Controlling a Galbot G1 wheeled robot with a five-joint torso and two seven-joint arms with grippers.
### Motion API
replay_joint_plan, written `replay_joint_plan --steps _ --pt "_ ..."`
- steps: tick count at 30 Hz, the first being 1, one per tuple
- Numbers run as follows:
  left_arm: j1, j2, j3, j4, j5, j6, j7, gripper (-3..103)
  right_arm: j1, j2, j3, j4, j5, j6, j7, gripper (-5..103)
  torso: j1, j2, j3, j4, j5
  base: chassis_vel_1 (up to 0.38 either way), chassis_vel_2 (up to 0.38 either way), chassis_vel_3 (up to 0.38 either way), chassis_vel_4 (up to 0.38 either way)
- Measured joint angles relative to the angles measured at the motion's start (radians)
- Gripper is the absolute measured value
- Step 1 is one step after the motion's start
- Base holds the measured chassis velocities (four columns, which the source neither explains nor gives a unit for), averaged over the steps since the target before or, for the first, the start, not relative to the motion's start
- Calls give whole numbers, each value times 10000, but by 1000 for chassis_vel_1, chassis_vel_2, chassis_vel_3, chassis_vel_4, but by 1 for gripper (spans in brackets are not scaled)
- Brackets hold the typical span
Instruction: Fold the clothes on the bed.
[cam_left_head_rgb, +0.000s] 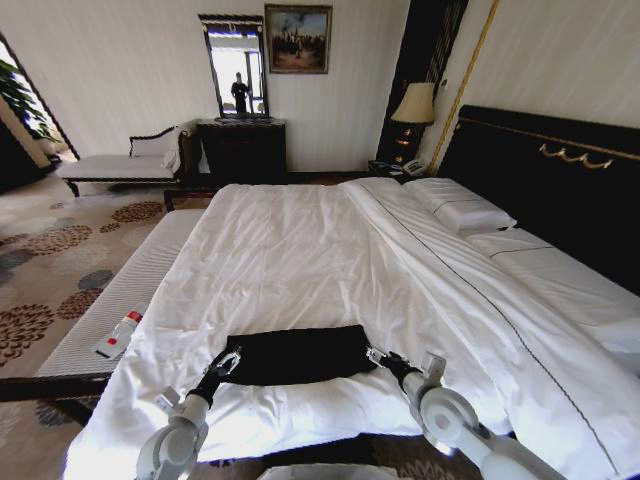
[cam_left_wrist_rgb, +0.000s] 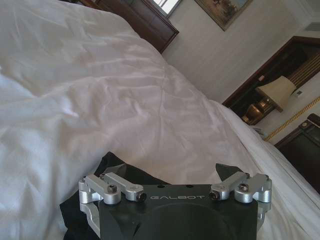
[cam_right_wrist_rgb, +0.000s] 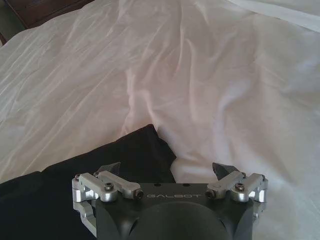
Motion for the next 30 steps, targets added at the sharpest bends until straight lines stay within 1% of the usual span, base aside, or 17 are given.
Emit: replay_joint_plan --steps 6,16,17,19,27,30 --pt "-501 -63 -38 495 -8 90 -136 100 -81 6 7 32 -54 0 9 100 0 -1 0 0 -3 0 0 0 0" --pt "-698 56 -238 812 -346 203 -247 100 -146 65 -8 85 -214 0 37 100 0 -1 0 2 -2 0 0 0 0" --pt "-712 53 -230 833 -363 209 -254 103 -148 66 -10 90 -220 0 41 100 0 -1 0 3 -2 0 0 0 0" --pt "-813 17 -128 972 -412 246 -297 100 -174 76 -13 138 -264 -1 58 100 0 0 0 2 -3 0 0 0 0" --pt "-985 -96 40 1133 -418 286 -357 96 -234 72 12 177 -326 -1 89 100 0 -1 0 1 -2 0 0 0 0" --pt "-997 -159 56 1216 -405 293 -382 86 -247 66 19 183 -341 -2 95 100 0 0 0 2 -2 0 0 0 0"
